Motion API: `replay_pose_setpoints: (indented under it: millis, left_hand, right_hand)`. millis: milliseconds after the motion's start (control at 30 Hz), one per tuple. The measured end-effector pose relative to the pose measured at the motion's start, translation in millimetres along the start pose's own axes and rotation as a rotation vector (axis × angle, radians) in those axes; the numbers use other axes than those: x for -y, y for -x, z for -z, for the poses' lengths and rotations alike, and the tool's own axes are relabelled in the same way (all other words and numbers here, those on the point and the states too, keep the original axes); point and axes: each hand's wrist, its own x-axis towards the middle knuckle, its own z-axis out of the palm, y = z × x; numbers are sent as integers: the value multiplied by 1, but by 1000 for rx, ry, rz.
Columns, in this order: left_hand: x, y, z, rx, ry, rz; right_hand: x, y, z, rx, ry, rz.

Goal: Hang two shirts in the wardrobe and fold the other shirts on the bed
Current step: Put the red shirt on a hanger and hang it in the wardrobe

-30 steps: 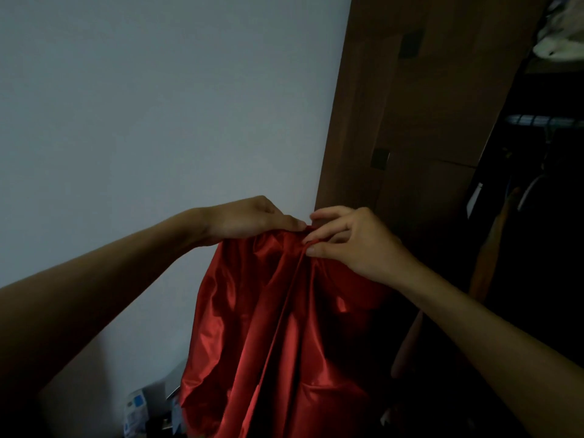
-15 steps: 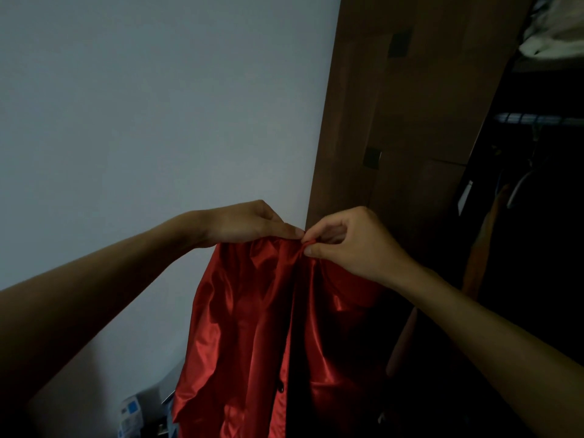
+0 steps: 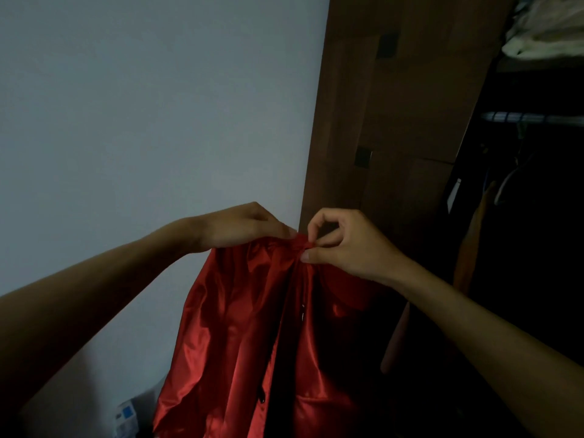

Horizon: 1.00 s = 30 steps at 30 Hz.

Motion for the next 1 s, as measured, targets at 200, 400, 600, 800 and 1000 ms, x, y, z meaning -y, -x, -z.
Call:
replay_pose_setpoints:
  millis: [200,400,600,800,1000]
  left_hand:
    - [18,11,-2,-80,2,-116]
    - [26,22,1,-103,35,-181]
    - [23,26,11,-241,-582,-331]
    - [-10,15,-15,-311,-633,-541]
    - [-11,15,-28,-280,-264,-421]
  right_hand:
    - [-29,12,49,-278,201,-123]
    - [-77,17,50,-148,40,-246]
    - [-61,6,55,-231,-249,-176]
    - [-2,-21,36,-238,-488,-167]
    - [25,-27,24,-177,-449,-93]
